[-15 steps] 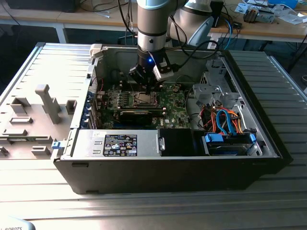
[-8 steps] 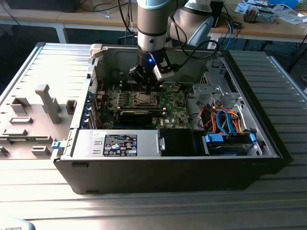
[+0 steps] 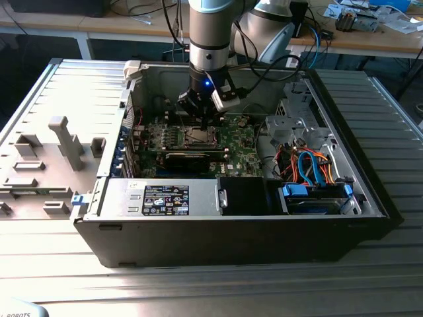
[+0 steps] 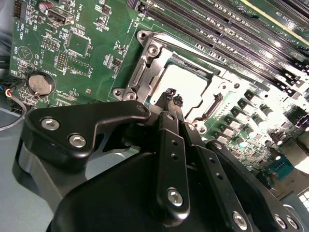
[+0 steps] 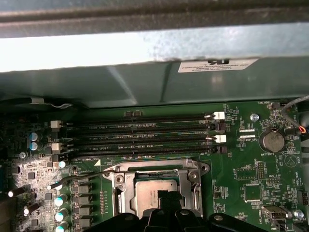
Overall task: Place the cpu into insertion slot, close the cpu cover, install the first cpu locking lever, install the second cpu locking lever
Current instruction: 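Install the first cpu locking lever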
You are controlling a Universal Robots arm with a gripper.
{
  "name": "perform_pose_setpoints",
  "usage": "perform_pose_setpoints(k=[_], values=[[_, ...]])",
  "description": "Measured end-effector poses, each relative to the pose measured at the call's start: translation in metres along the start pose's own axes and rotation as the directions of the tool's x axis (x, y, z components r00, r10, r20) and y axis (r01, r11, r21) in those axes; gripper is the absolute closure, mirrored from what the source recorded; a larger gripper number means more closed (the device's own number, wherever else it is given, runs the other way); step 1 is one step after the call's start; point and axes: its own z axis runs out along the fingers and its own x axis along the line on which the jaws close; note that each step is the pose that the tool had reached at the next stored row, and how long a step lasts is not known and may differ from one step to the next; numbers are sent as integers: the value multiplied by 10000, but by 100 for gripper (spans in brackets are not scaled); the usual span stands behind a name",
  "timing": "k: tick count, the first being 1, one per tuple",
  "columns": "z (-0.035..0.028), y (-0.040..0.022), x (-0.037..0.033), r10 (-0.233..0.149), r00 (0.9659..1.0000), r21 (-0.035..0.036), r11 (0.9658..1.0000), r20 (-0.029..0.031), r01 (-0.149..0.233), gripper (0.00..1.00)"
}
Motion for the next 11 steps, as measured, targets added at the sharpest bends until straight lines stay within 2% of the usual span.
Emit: perform_pose_setpoints(k=[11], values=[[0,0,0,-97,10000,-1,10000,-1,97,89]])
